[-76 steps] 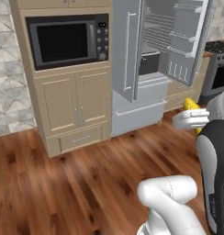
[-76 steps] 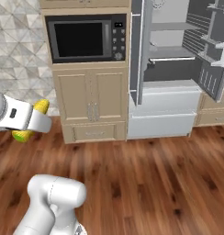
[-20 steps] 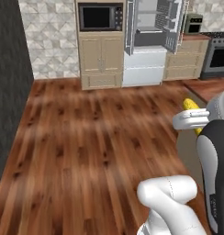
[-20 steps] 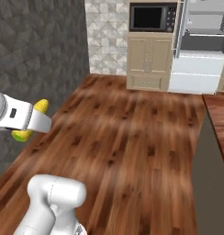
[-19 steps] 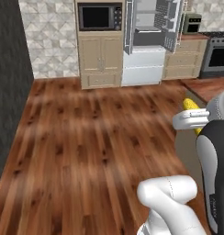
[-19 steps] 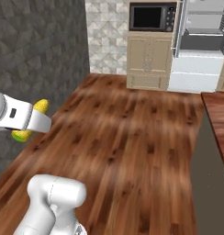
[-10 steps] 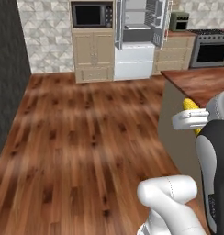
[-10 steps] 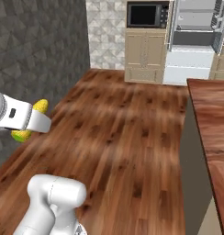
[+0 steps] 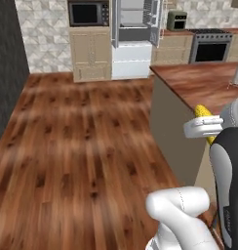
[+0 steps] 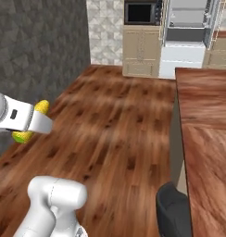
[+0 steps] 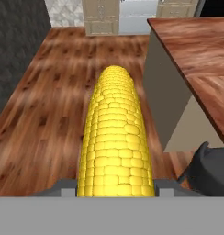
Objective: Gather the corn and mushroom from the fridge and place them on a tray on the dining counter. Then gather the chicken drumstick and fish from the fridge and place them on the other tray.
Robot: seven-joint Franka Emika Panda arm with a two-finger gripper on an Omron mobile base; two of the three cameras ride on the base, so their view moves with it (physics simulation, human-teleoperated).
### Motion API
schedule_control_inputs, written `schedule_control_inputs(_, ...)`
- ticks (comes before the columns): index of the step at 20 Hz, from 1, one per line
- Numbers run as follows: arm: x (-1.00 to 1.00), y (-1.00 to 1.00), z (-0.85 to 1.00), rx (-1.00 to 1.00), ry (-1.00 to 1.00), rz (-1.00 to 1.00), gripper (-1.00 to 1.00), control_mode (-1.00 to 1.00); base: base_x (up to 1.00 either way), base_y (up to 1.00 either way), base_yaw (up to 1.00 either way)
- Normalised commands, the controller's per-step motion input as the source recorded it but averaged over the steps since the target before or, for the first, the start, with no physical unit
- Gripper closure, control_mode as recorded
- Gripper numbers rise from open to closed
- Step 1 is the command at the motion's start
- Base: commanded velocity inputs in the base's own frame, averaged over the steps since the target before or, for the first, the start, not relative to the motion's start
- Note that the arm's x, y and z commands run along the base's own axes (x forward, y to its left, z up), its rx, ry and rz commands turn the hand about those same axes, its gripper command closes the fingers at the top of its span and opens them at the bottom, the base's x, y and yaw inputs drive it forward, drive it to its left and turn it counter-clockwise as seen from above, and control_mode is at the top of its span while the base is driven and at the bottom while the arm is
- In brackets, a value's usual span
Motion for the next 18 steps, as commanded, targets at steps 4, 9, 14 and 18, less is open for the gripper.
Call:
schedule_control_inputs(4,0.00,0.00,0.00,0.00,0.00,0.00,1.00,1.00,-1.00,-0.41,0.00)
schedule_control_inputs(9,0.00,0.00,0.00,0.00,0.00,0.00,1.00,1.00,-1.00,-0.42,0.00)
schedule_control_inputs(14,0.00,0.00,0.00,0.00,0.00,0.00,1.00,1.00,-1.00,-0.53,0.00)
schedule_control_inputs(18,0.00,0.00,0.00,0.00,0.00,0.00,1.00,1.00,-1.00,-0.55,0.00)
